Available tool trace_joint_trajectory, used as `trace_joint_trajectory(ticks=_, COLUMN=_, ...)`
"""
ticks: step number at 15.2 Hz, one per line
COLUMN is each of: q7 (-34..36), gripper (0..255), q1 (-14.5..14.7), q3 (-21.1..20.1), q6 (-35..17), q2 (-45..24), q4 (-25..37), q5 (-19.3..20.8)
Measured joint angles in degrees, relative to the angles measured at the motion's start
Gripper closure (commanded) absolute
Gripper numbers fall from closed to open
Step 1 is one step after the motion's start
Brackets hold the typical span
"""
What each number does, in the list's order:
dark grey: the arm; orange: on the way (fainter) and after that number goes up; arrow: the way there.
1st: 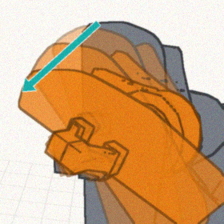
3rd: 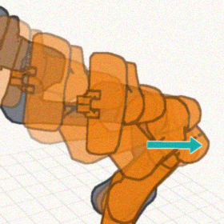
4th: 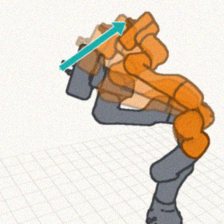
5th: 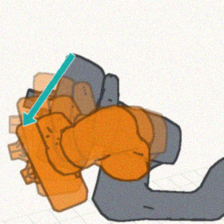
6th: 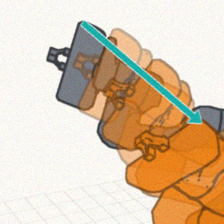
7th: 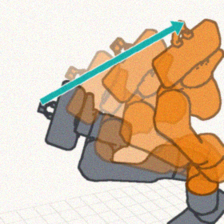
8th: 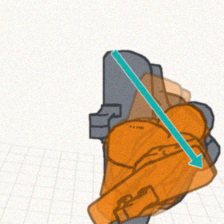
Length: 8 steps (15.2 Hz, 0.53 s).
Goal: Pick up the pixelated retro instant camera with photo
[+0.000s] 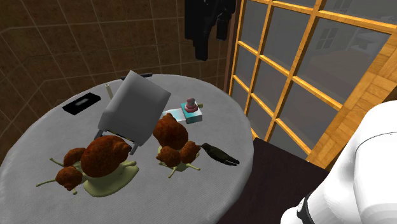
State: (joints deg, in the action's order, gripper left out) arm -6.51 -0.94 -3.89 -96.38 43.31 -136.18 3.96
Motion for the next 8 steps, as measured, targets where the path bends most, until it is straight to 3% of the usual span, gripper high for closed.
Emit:
trace_joint_trajectory(ticks=3, q7=-0.77, gripper=0, q1=-0.34, q3=0.87, q6=-2.16, q2=-1.44, q4=-0.86, q5=0.39)
trace_joint_trajectory(ticks=8, q7=-3.77, gripper=0, q1=-1.59, q3=4.13, q6=-10.34, q2=-7.69, q4=-3.15, q5=1.66)
